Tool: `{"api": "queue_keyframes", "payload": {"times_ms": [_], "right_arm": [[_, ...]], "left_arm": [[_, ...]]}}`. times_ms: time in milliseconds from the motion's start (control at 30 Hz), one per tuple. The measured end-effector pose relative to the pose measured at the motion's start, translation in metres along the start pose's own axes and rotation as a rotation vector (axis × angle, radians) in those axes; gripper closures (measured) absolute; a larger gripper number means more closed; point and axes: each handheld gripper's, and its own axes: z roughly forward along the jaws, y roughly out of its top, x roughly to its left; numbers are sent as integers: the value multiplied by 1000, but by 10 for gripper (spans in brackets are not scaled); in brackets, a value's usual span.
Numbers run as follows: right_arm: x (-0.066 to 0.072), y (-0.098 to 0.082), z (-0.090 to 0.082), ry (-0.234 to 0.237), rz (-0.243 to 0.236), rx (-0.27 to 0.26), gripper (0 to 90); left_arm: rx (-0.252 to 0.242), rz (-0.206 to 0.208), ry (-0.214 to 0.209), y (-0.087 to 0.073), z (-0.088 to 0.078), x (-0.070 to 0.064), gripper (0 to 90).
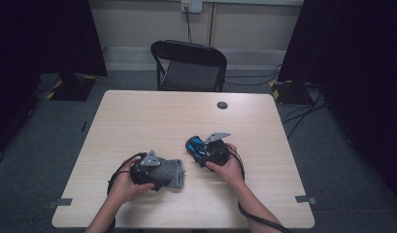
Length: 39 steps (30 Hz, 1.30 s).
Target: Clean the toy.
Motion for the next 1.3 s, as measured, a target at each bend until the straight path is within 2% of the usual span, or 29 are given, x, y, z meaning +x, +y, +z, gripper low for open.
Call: {"api": "queue_keyframes", "payload": {"times_ms": [67, 200, 333, 433, 567, 633, 667, 733, 800, 833, 867, 933, 1000, 1133, 1233, 1300], "right_arm": [[-1, -3, 2, -11, 3, 10, 189], [-2, -6, 2, -22, -30, -5, 183], [-2, -6, 1, -33, -22, 0, 163], [-2, -7, 1, -36, -16, 0, 163], [-1, -7, 1, -45, -8, 0, 163], [-1, -7, 1, -46, -8, -1, 163], [-1, -7, 1, -46, -6, -1, 163], [-1, -7, 1, -45, -7, 0, 162], [-1, -7, 1, -45, -6, 0, 161], [-1, -7, 1, -42, -5, -1, 158], [-1, -7, 1, -41, -7, 1, 157], [-1, -7, 1, -41, -8, 1, 157], [-1, -7, 1, -41, -8, 0, 156], [-1, -7, 1, -41, -7, 1, 157], [-1, -7, 1, -40, -8, 1, 156], [-1, -7, 1, -41, -8, 1, 157]], "left_arm": [[8, 1, 2, 0, 0, -1, 211], [17, 6, 5, 1, 2, -2, 211], [26, 7, 1, 3, 4, -3, 223], [29, -12, -8, 3, 4, -4, 261], [44, -27, -15, 5, 2, -7, 420], [48, -53, -12, 8, 1, -9, 594], [56, -57, -8, 9, 1, -9, 601], [50, -56, -5, 11, 1, -9, 581], [29, -48, 3, 14, -3, -9, 468], [19, -37, 1, 15, -6, -9, 423], [1, -5, -9, 18, -10, -7, 396], [2, 31, -10, 22, -15, -5, 331], [20, 103, -23, 26, -16, -1, 317], [67, 174, -85, 26, -1, 1, 295], [57, 186, -113, 22, 9, 4, 295], [44, 171, -138, 18, 12, 7, 298]]}}
